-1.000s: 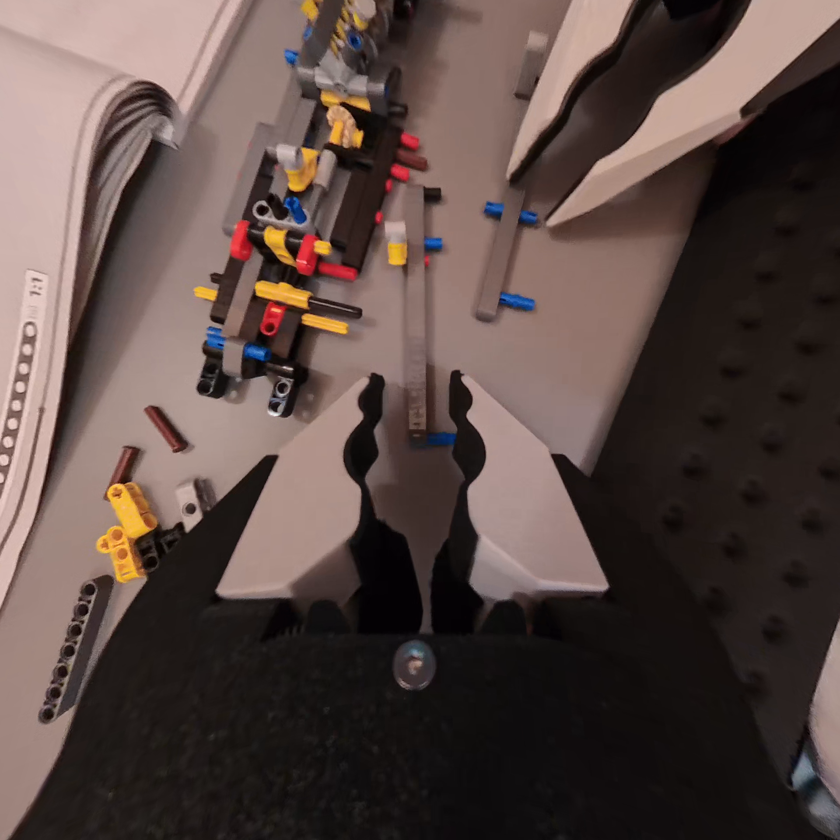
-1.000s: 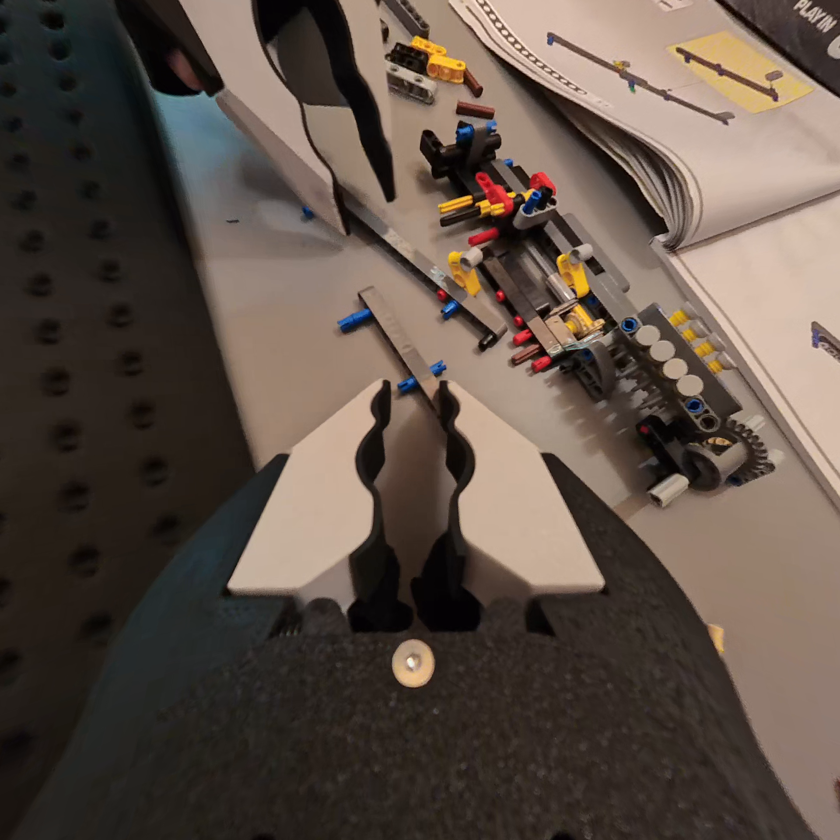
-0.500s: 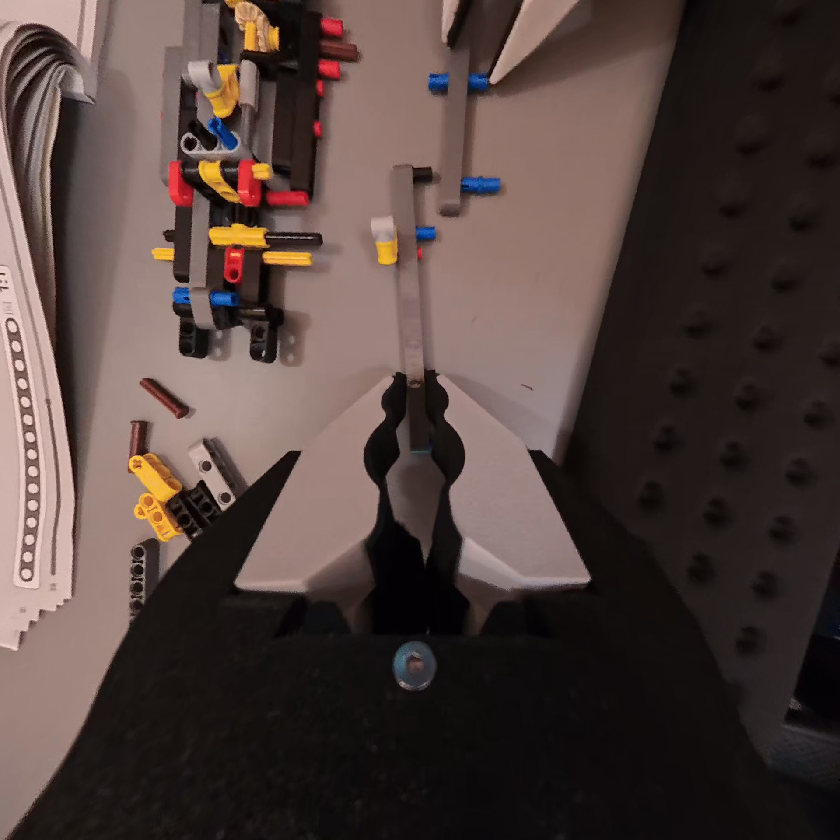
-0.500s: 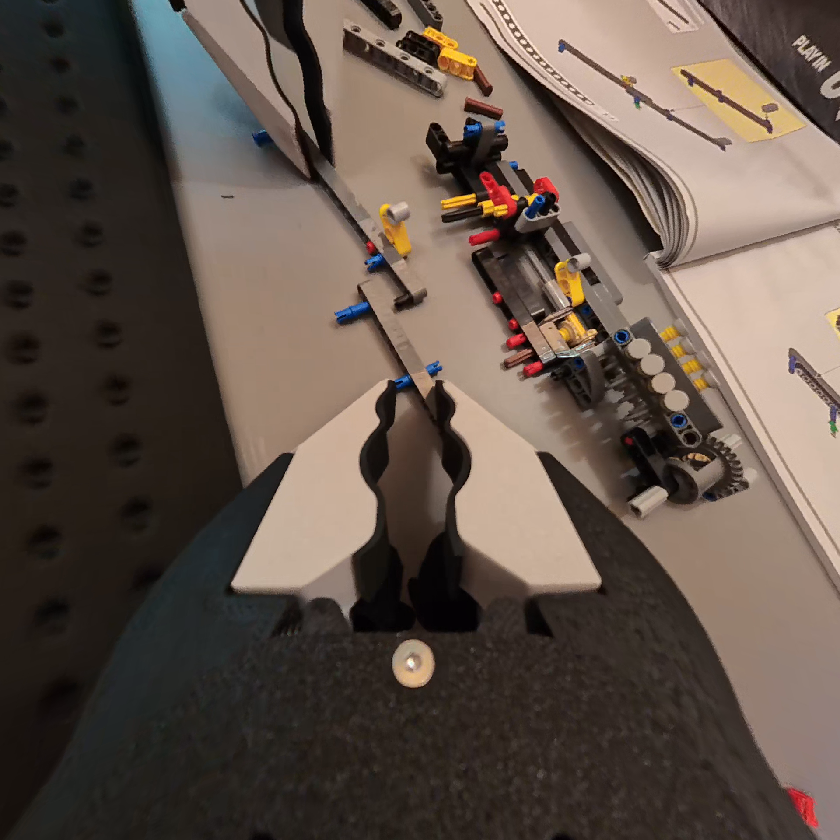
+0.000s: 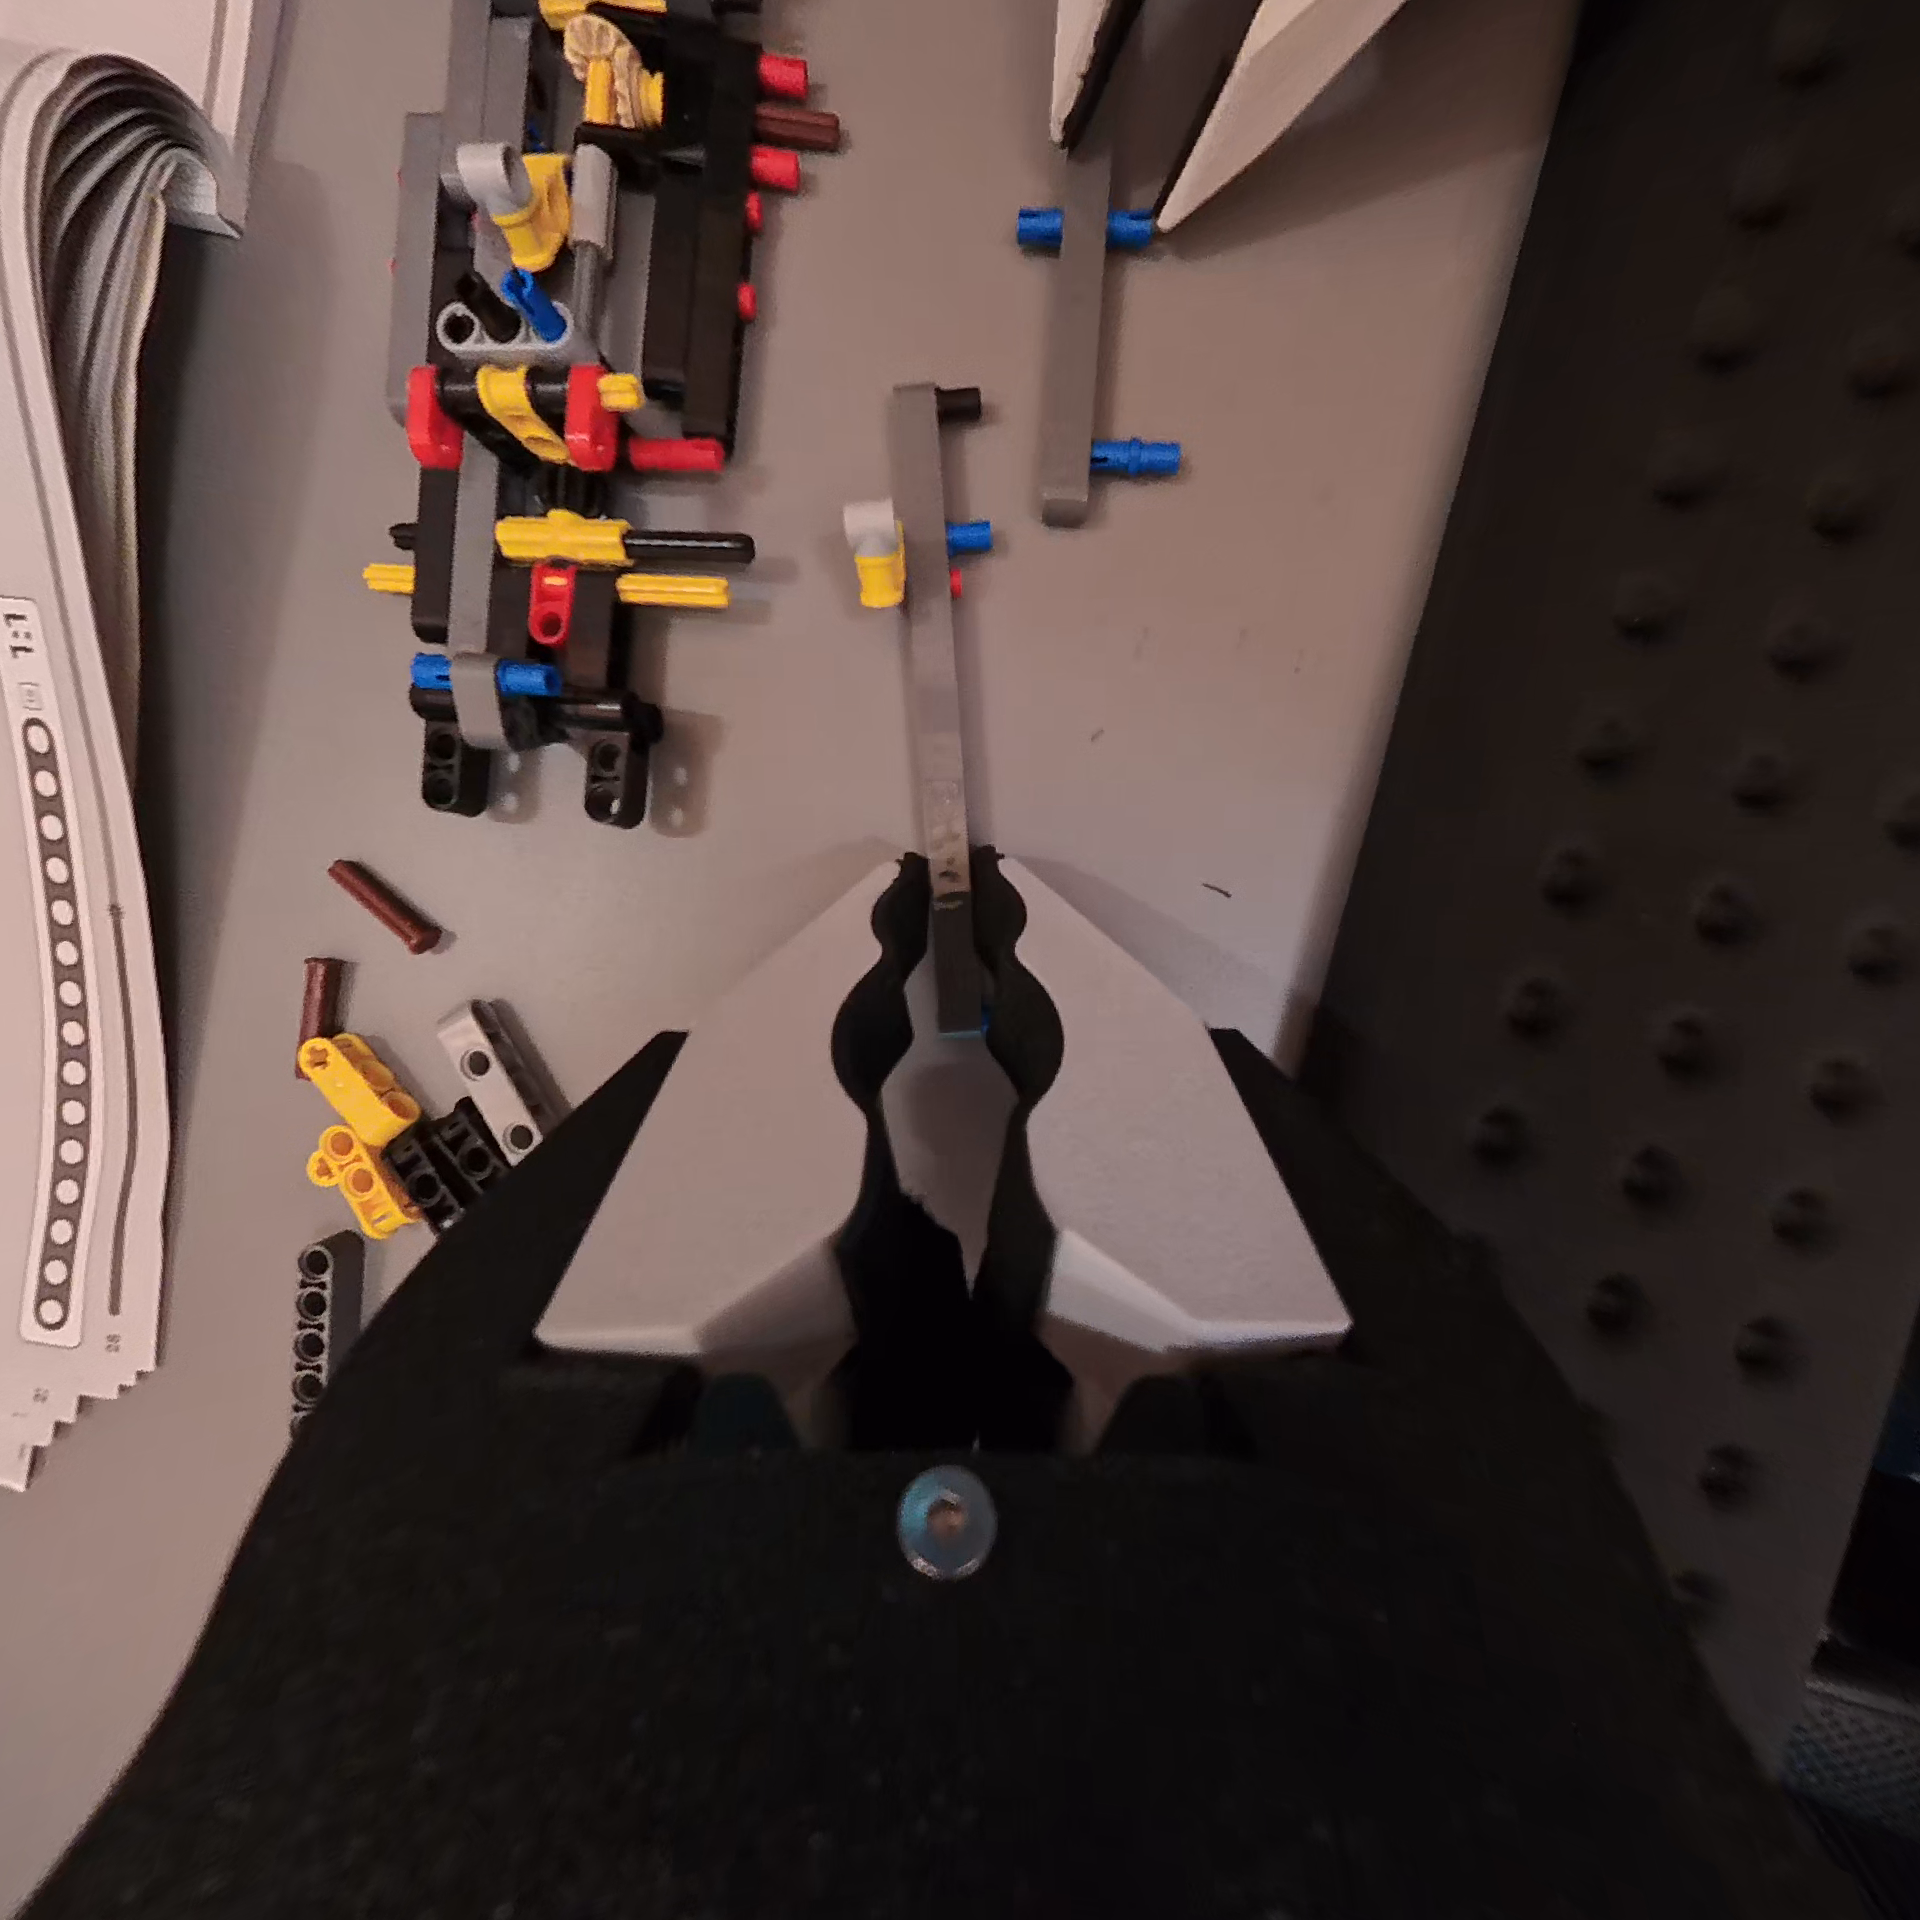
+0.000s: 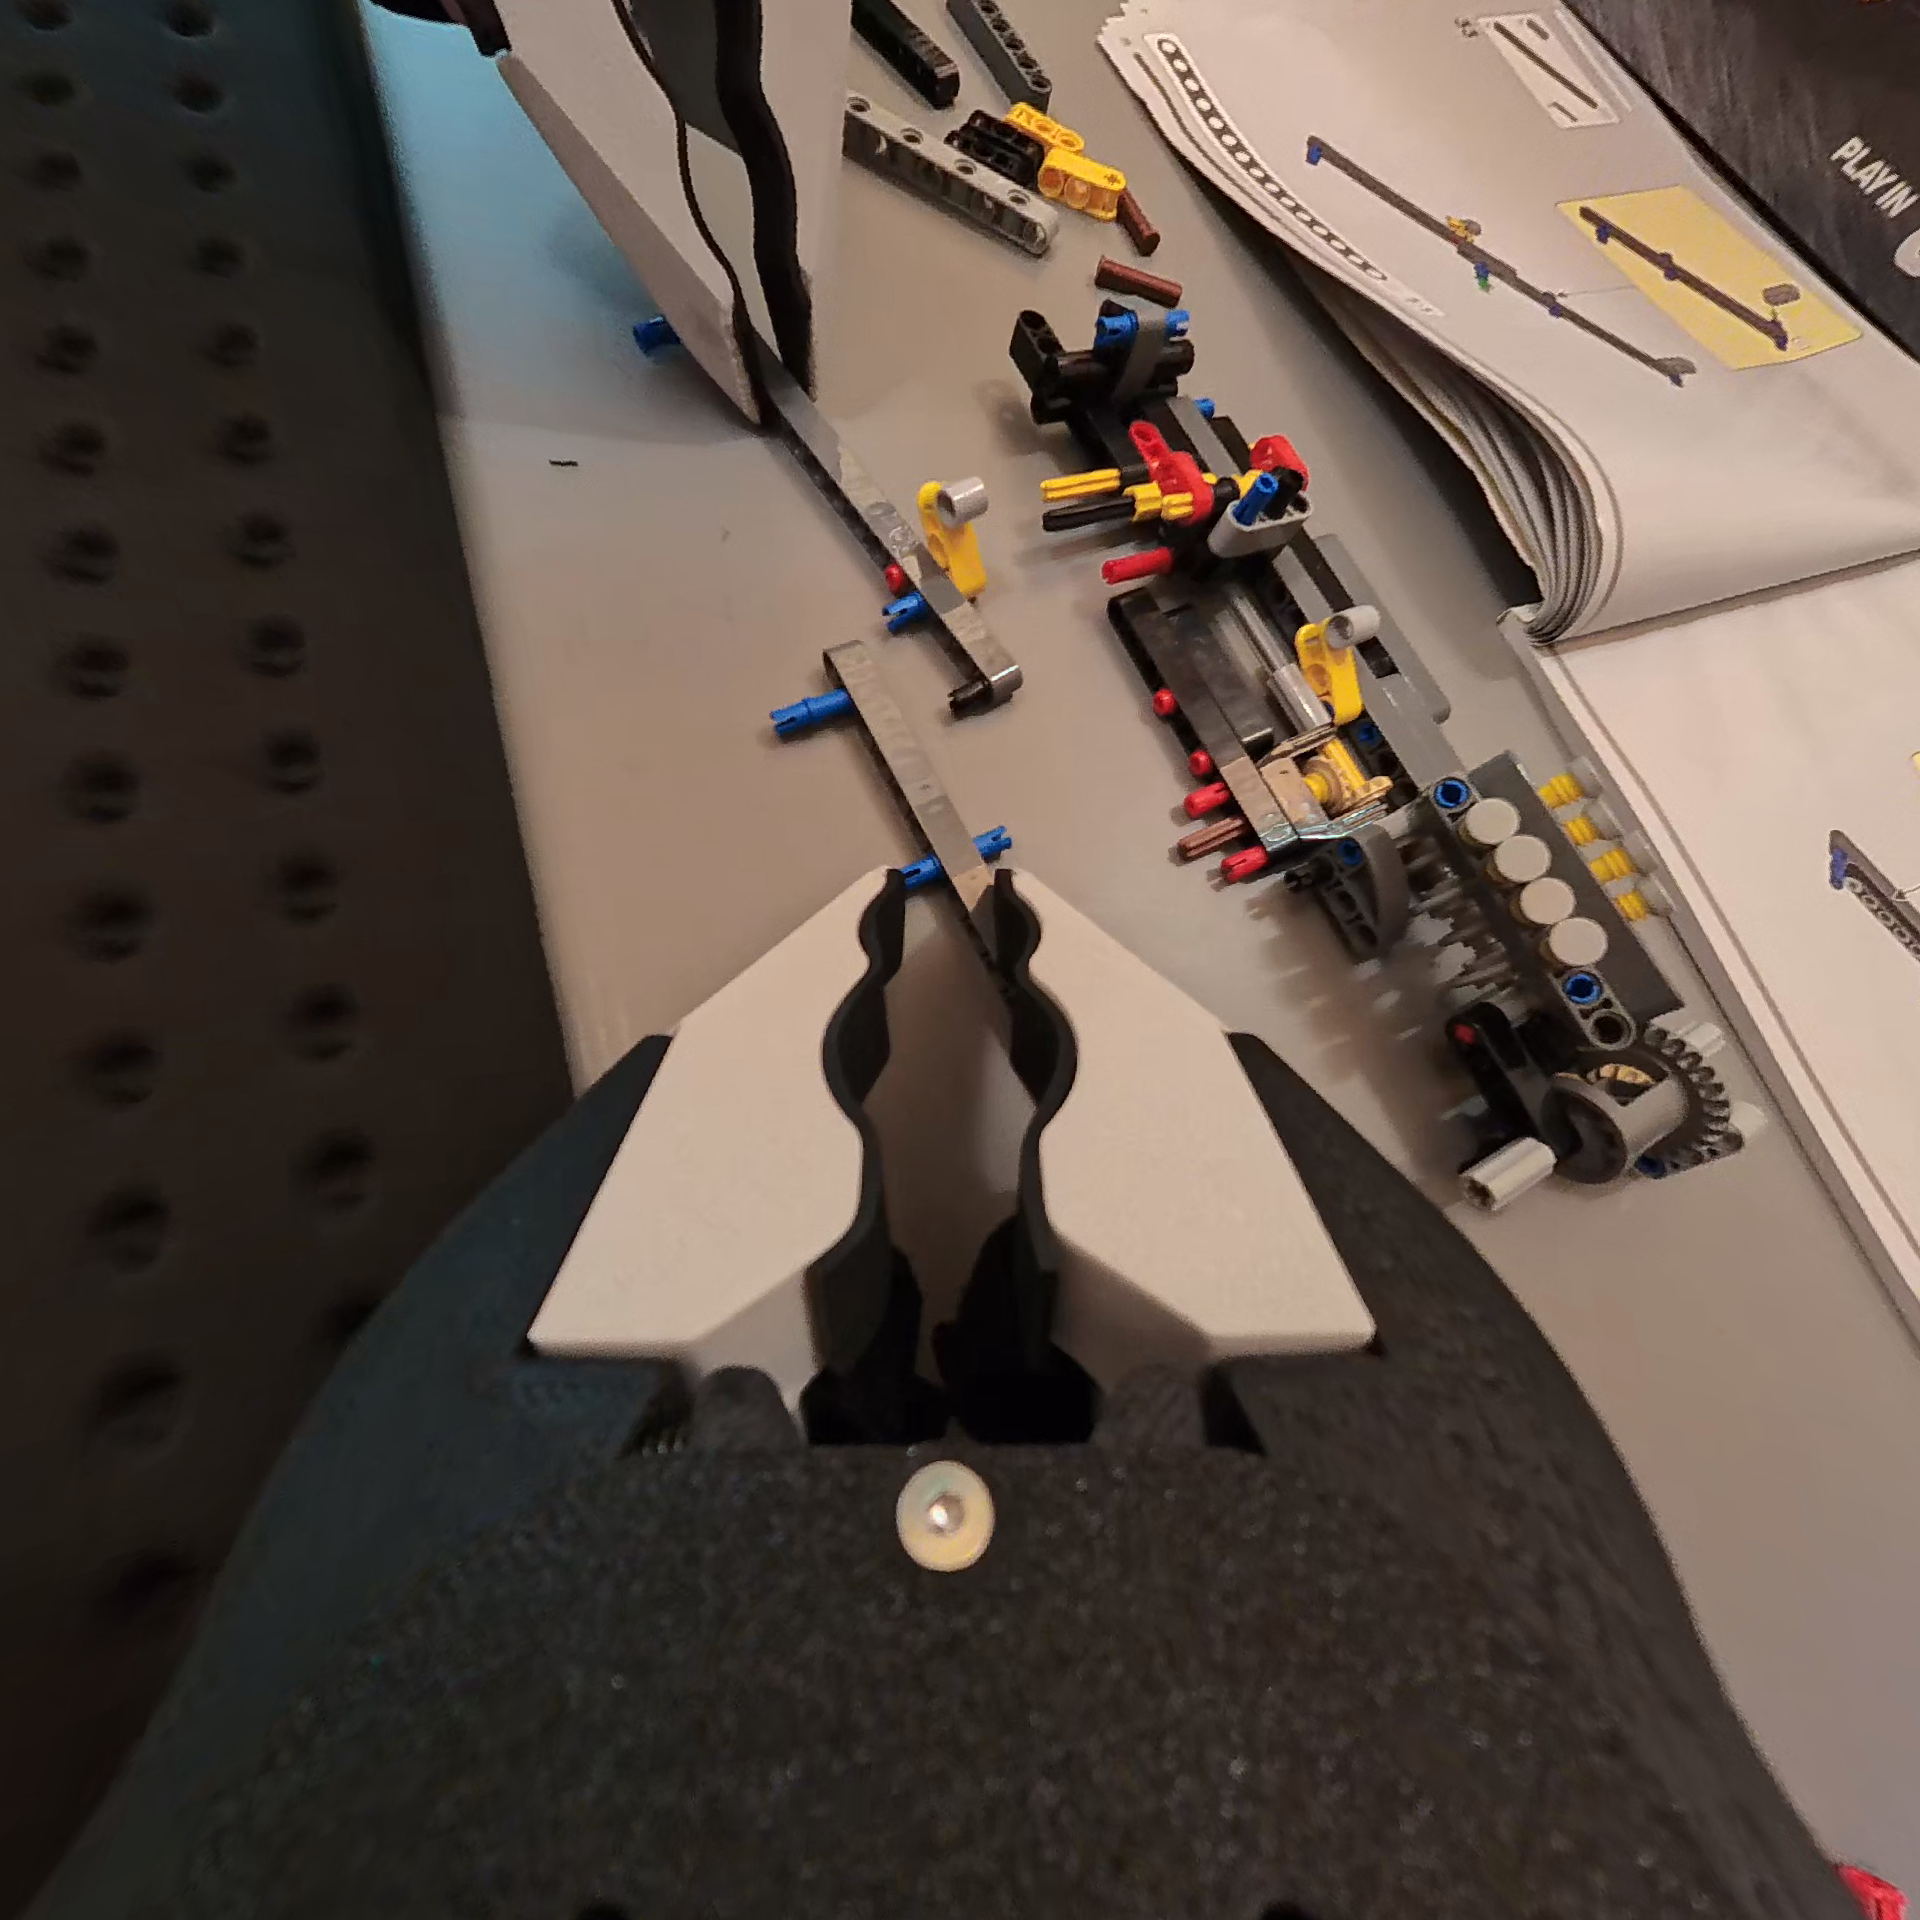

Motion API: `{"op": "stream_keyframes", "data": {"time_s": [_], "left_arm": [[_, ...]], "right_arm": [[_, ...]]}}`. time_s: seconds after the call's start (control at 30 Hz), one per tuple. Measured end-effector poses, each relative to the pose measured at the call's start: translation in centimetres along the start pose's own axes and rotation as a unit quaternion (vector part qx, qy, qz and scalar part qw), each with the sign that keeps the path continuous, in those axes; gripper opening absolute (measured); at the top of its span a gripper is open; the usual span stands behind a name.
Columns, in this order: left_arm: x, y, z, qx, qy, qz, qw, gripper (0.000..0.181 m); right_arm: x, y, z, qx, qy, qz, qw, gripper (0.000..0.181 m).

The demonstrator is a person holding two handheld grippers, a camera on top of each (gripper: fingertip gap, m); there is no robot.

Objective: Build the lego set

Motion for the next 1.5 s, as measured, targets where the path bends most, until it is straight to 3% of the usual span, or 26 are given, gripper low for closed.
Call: {"op": "stream_keyframes", "data": {"time_s": [1.3,1.5], "left_arm": [[0.2,0.0,0.2,-0.021,0.035,-0.026,0.999,0.006],[0.1,0.0,0.3,-0.033,0.054,-0.033,0.997,0.007]], "right_arm": [[0.1,0.5,0.4,0.006,-0.007,0.03,0.999,0.013],[-0.9,0.0,3.5,0.053,-0.015,0.058,0.997,0.023]]}}
Point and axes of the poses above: each gripper's, where its closed fingertips meet, y out along the fingers, z out of its top, x = y × z across the jaws, the point moved 3 cm from there along -y, back along the fingers, and after that the axes turned 1 degree about z, right-handed, at the moved point
